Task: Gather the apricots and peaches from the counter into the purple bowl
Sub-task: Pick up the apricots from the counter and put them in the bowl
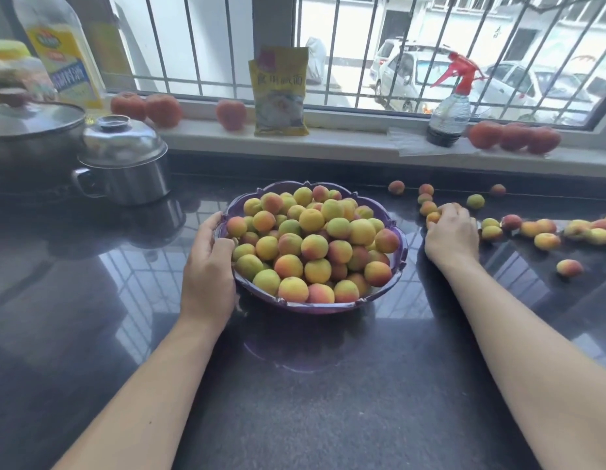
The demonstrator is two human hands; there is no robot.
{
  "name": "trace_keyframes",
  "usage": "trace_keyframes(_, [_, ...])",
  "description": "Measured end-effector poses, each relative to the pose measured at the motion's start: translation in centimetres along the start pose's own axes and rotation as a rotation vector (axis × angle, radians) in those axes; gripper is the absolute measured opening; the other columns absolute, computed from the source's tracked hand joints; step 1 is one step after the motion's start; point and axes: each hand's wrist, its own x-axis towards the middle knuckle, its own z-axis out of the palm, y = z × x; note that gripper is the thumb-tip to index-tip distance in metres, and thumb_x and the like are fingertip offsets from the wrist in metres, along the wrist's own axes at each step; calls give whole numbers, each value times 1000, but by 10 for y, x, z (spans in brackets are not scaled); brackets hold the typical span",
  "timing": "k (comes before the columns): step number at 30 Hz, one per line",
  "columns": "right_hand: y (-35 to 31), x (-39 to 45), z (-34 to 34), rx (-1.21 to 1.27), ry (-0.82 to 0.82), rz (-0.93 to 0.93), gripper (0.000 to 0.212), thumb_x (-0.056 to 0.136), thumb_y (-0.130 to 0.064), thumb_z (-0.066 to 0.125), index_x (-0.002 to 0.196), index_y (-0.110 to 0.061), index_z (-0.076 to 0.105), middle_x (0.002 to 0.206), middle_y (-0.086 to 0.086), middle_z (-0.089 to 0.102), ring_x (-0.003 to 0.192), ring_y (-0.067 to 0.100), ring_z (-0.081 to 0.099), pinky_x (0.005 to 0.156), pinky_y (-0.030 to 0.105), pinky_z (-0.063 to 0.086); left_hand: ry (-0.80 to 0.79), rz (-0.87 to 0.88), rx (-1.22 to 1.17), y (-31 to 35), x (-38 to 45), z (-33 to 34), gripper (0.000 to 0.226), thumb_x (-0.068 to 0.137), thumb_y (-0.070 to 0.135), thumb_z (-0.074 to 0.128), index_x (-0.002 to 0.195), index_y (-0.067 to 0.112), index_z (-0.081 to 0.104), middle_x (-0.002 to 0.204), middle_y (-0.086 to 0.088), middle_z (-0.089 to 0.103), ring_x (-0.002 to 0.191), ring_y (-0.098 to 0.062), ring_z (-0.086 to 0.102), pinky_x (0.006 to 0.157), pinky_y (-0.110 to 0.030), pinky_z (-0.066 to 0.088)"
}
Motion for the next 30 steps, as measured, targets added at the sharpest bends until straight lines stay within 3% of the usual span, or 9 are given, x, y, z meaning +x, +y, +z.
trace_keyframes(4, [-2, -7, -7, 73, 7, 5, 22, 95, -16, 54, 115, -7, 55, 113, 25, 59, 107, 45, 53, 92, 47, 45, -12, -8, 14, 0, 1, 0, 65, 83, 37, 45, 147, 32, 57, 139, 12, 65, 132, -14, 59, 118, -49, 45])
trace_keyframes(8, [-4, -14, -11, 191, 28, -26, 17, 95, -20, 55, 110, -11, 56, 108, 21, 63, 100, 41, 58, 83, 41, 46, 8, -13, 17, 1, 0, -1, 57, 82, 31, 47, 138, 31, 58, 132, 10, 66, 129, -16, 60, 116, -50, 46])
trace_keyframes(12, [-7, -19, -19, 340, 134, -134, 23, 96, -12, 58, 118, -12, 63, 111, 17, 66, 103, 35, 61, 89, 41, 48, -18, -67, -127, 1, 0, -1, 53, 78, 21, 52, 130, 27, 61, 131, -1, 68, 125, -22, 65, 109, -51, 53])
trace_keyframes(16, [-21, -18, -50, 381, 141, -229, 32, 95, -7, 61, 125, -12, 69, 116, 16, 67, 105, 31, 62, 96, 38, 48, -20, -107, -324, 7, -2, -2, 48, 80, 24, 54, 126, 35, 62, 134, -12, 67, 124, -30, 68, 98, -47, 58])
trace_keyframes(20, [-73, -32, -109, 631, -29, -282, 32, 102, -21, 58, 133, -21, 65, 110, 0, 68, 87, 8, 66, 80, 26, 53, 44, -79, -302, 9, -4, -3, 41, 89, 31, 50, 128, 38, 61, 118, -10, 70, 101, -21, 71, 74, -33, 55])
trace_keyframes(23, [-114, -60, -144, 706, -229, -452, 29, 102, -22, 60, 129, -29, 66, 106, -12, 72, 93, 5, 69, 86, 25, 56, 179, -34, -272, 12, -7, -7, 27, 101, 19, 45, 122, 18, 63, 91, -5, 68, 75, -15, 67, 60, -24, 52])
trace_keyframes(28, [-155, -113, -153, 534, -410, -729, 35, 88, -21, 78, 119, -28, 64, 107, -14, 68, 94, 2, 66, 83, 19, 56, 262, -4, -168, 12, -16, -12, 21, 95, 18, 46, 95, 12, 66, 63, -11, 67, 57, -21, 68, 50, -33, 56])
trace_keyframes(30, [-160, -123, -141, 424, -401, -803, 30, 84, -24, 82, 109, -26, 65, 100, -15, 65, 91, 6, 62, 83, 29, 56, 257, -29, -126, 10, -13, -12, 21, 98, 14, 46, 91, 12, 66, 64, -14, 67, 51, -19, 66, 49, -36, 56])
